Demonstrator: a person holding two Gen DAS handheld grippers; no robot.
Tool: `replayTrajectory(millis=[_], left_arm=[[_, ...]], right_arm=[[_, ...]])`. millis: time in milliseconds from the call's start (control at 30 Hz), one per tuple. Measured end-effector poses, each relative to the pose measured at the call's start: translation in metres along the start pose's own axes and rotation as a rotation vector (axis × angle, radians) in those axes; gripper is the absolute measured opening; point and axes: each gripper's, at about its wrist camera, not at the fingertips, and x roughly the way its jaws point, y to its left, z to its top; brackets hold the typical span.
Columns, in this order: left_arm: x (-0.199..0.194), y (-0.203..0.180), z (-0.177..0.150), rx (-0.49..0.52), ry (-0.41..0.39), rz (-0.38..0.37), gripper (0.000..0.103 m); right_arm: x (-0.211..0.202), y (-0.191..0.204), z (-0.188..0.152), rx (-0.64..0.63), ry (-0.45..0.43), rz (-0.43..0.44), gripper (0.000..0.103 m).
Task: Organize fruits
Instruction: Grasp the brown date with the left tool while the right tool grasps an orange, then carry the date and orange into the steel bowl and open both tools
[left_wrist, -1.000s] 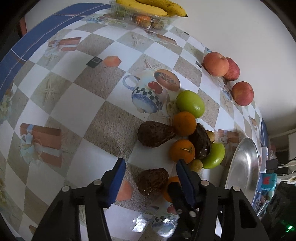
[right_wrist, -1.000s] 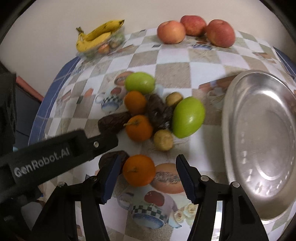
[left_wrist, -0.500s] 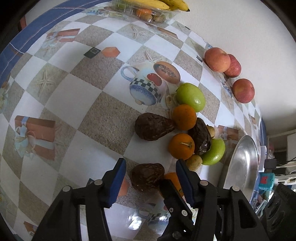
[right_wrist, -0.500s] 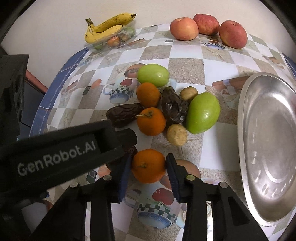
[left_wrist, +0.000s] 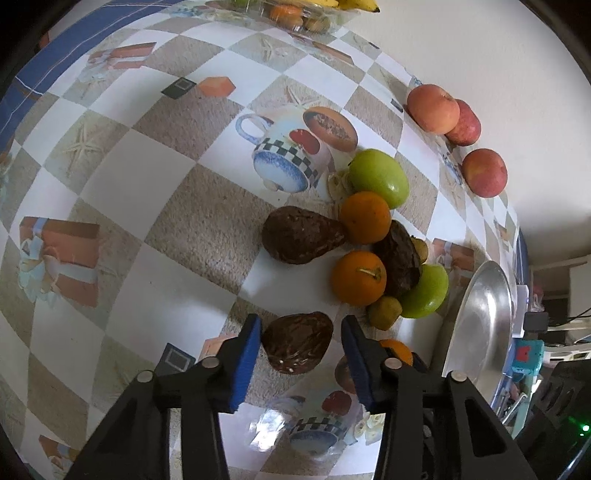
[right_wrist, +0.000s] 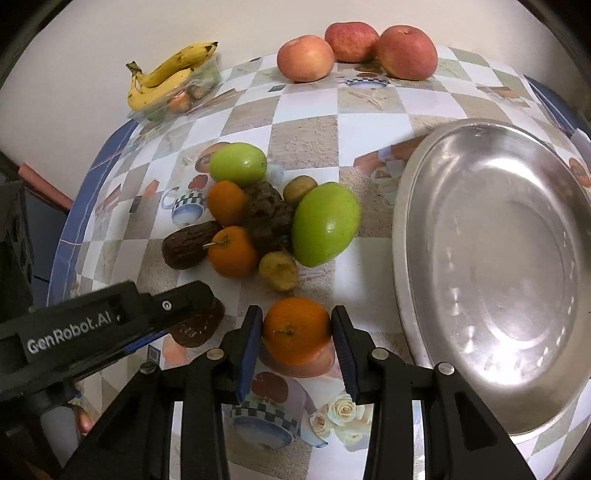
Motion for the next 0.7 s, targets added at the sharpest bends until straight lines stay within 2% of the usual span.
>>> replayTrajectory(millis=[200, 400, 700], left_arm=[[0.005, -0.001, -0.002, 0.004, 0.012, 0.008, 0.042], [0.004, 0.001, -0.003, -0.010, 0.006, -0.017, 0.042], [-0.023, -0.009, -0.003, 0.019, -0.079, -0.058, 0.042]], right_arm=[[0.001, 0.001, 0.000, -0.006, -0.002, -0.003, 0.040], [0.001, -0.001, 0.001, 0.001, -0.003, 0.006, 0.040], [-0.011, -0.004, 0.003, 0.029, -0.030, 0.036, 0.040]])
